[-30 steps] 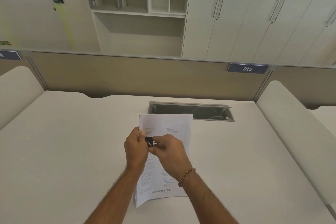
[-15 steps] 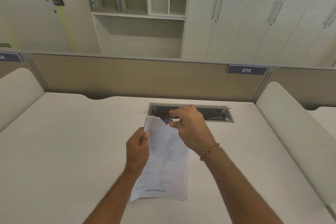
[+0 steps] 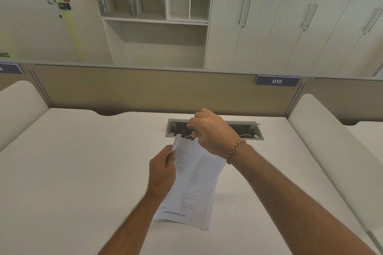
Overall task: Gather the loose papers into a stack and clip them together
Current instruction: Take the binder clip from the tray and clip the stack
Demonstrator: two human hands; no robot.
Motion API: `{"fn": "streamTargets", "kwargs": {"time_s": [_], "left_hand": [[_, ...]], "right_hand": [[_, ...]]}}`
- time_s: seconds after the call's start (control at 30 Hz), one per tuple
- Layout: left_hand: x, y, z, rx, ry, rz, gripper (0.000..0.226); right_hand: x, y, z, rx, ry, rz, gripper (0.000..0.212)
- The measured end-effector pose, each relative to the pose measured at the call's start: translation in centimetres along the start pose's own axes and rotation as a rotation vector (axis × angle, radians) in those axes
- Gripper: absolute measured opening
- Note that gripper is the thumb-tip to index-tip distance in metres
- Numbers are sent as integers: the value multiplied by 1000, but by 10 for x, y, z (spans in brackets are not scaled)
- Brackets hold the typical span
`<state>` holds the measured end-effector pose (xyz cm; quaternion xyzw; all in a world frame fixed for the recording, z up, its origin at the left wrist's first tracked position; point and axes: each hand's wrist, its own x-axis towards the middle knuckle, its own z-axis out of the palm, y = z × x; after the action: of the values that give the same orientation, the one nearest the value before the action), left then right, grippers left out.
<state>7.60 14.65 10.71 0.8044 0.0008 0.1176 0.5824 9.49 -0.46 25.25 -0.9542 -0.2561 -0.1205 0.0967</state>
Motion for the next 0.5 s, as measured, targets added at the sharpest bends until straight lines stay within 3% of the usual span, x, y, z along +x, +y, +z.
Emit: {"fn": "streamTargets", "kwargs": {"time_s": [0.33,0.5], "left_hand": [[3,4,1,-3,0,-8,18],[4,2,0,-43,-3,-16,20]], "right_hand": [[5,-5,-2,94,-86,25,43],[4,-1,6,236,-119,85,43]]}}
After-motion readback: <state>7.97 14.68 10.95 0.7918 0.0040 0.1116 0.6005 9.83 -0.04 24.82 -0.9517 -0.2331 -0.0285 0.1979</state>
